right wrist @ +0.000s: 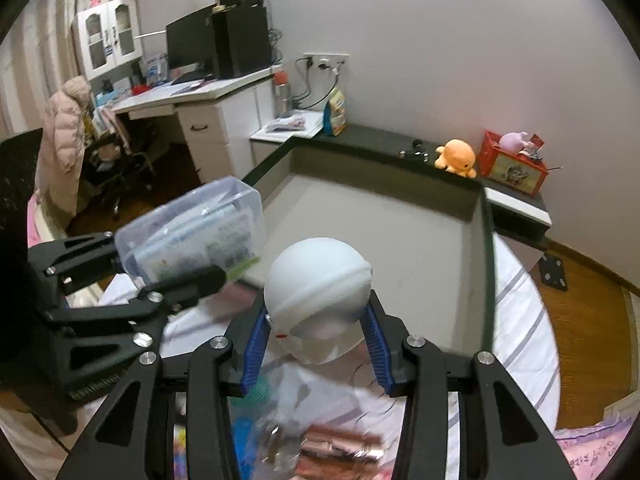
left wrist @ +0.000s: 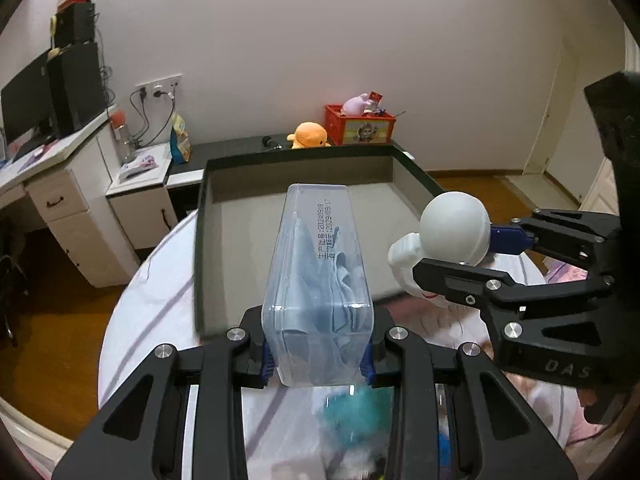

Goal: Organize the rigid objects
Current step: 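Carry both items into the pink box and open both tools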

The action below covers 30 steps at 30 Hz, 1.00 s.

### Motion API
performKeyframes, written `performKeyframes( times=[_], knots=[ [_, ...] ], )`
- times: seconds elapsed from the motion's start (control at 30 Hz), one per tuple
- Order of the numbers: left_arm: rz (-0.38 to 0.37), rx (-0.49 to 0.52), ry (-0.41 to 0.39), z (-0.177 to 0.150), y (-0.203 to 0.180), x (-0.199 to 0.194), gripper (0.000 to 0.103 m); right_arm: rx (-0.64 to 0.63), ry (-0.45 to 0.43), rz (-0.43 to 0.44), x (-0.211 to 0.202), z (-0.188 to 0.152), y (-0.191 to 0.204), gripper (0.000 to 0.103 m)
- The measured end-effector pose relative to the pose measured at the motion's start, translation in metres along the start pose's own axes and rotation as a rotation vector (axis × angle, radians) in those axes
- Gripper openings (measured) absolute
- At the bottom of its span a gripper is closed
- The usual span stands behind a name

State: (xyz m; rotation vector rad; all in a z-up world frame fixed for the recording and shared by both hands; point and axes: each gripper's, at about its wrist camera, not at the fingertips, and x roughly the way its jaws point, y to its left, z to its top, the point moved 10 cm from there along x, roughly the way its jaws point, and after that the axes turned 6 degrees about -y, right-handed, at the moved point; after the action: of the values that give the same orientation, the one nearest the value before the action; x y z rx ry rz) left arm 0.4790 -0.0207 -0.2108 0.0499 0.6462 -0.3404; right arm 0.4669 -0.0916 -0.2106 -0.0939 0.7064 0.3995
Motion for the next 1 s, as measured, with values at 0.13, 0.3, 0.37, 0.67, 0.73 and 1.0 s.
performKeyframes(
  times=[0.13,0.3,0.37,0.67,0.73,1.0],
  knots=[
    [0.027,0.009,0.048,0.015,0.001,0.037,0.032,0.021,0.021,-0.035,0.019,0.013,-0.021,0.045],
    [0.046,0.012,0.138,0.007,0.006,0.081,0.032,0.045,0.085,-0.054,0.055,0.014,-0.041,0.046],
    [0.042,-0.001,0.17,0.001,0.009,0.094,0.032,0.068,0.106,-0.045,0.066,0.011,-0.049,0.046],
    [0.085,-0.03,0.165,-0.007,0.019,0.102,0.039,0.146,0.153,-0.023,0.091,-0.004,-0.067,0.046],
    [0.106,-0.034,0.132,-0.005,0.021,0.094,0.056,0.171,0.164,0.001,0.09,-0.008,-0.066,0.048],
    [0.215,-0.009,-0.025,0.011,0.035,0.024,0.093,0.171,0.031,-0.039,0.032,0.01,-0.067,0.084]
  ],
)
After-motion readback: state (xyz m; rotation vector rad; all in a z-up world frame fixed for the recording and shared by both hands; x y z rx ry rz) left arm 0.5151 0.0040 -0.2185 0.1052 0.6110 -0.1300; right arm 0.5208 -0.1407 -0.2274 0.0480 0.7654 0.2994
